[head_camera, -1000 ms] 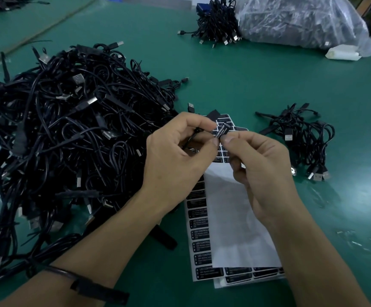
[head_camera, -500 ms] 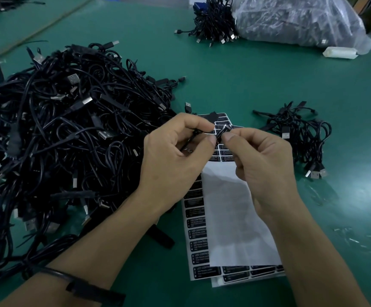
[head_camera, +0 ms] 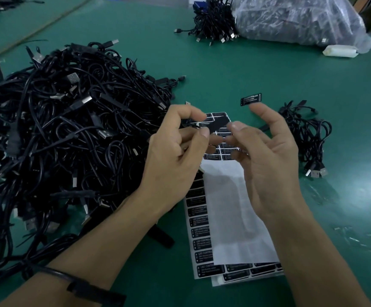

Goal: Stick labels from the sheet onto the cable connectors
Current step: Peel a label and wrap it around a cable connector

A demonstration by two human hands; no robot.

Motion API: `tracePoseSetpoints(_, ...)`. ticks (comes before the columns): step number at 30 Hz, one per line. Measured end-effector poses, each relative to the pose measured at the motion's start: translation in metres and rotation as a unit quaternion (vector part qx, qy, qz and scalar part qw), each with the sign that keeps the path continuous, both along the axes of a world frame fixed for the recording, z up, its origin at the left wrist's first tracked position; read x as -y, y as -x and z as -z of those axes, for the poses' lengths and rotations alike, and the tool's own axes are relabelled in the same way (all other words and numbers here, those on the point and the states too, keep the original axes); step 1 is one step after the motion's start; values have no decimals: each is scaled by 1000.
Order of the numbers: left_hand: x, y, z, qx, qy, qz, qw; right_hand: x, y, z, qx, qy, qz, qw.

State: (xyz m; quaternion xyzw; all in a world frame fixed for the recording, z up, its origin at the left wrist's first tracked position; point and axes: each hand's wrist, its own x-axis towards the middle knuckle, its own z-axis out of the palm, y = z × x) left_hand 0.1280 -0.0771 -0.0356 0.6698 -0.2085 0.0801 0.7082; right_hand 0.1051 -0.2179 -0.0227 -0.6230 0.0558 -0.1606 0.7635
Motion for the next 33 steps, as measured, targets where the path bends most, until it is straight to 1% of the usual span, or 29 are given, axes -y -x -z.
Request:
tracePoseSetpoints(3,0,0,2,20,-7,28,999,-2,1,-2,3,-10,-9,1000)
tracePoseSetpoints(6,-2,0,6,21,-43,25,999,0,1,-3,12,-23,-3,1000)
tracePoseSetpoints(9,-2,-2,7,20,-97,-14,995,1,2,-5,21,-34,-4,999)
tracePoseSetpoints(12,-2,-3,6,17,-134,-63,989,0,3,-4,28,-23,6,999)
tracePoseSetpoints(15,-2,-4,5,19,-166,-74,983,0,3,-3,31,-9,12,999)
tracePoseSetpoints(17,-3,-4,5,17,-167,-63,984,-1,3,-4,34,-5,17,999)
tracePoseSetpoints(20,-3,-6,6,4,-146,-59,988,-1,3,-5,28,0,27,999)
tracePoseSetpoints(27,-3,-8,10,9,-140,-49,989,-5,3,-3,-7,2,-9,1000)
tracePoseSetpoints(33,-2,-7,10,-8,-127,-7,992,-5,3,-3,16,25,-1,1000)
